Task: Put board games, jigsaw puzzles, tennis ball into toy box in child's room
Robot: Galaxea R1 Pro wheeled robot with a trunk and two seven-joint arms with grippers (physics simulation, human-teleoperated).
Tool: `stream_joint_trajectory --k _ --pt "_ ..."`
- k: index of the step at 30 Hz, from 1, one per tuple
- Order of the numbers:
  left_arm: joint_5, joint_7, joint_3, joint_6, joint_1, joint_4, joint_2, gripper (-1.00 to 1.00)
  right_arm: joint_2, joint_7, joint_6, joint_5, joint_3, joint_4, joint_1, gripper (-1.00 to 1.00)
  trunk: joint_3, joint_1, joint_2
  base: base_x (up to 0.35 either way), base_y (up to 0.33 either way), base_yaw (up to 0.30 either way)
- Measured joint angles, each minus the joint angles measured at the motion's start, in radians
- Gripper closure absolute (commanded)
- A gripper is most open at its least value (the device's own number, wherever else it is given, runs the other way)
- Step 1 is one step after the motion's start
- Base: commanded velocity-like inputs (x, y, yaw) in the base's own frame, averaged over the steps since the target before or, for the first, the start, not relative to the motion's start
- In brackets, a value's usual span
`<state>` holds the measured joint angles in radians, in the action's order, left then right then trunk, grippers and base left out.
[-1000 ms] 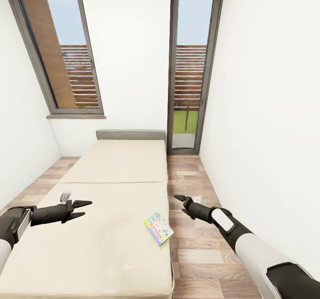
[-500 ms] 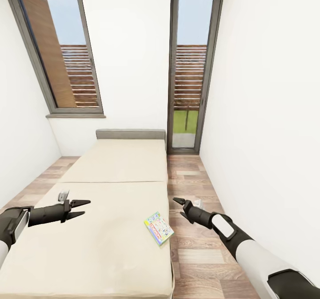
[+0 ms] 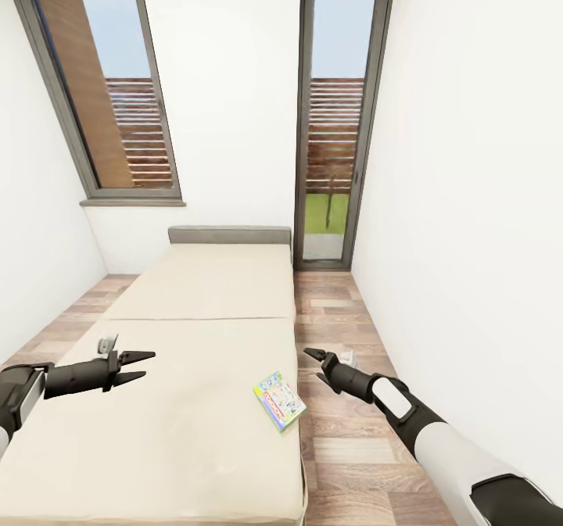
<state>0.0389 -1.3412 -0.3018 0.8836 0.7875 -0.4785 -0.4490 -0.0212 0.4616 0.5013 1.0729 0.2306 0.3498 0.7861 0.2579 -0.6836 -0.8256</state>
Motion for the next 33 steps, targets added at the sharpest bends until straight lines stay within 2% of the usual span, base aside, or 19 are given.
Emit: stream_joint_trajectory --k 22,33 --pt "-0.002 -0.002 0.002 0.000 -0.002 0.000 -0.002 -1.00 -0.004 0.009 -0.018 0.008 -0.003 0.000 0.000 -1.00 0.069 -0.084 -0.154 0.000 0.000 0.000" --pt "0.001 -0.042 0.007 0.000 -0.003 0.000 -0.003 -1.00 -0.003 0.009 -0.019 0.008 -0.003 -0.001 0.000 -1.00 0.104 -0.127 -0.231 0.000 0.000 0.000"
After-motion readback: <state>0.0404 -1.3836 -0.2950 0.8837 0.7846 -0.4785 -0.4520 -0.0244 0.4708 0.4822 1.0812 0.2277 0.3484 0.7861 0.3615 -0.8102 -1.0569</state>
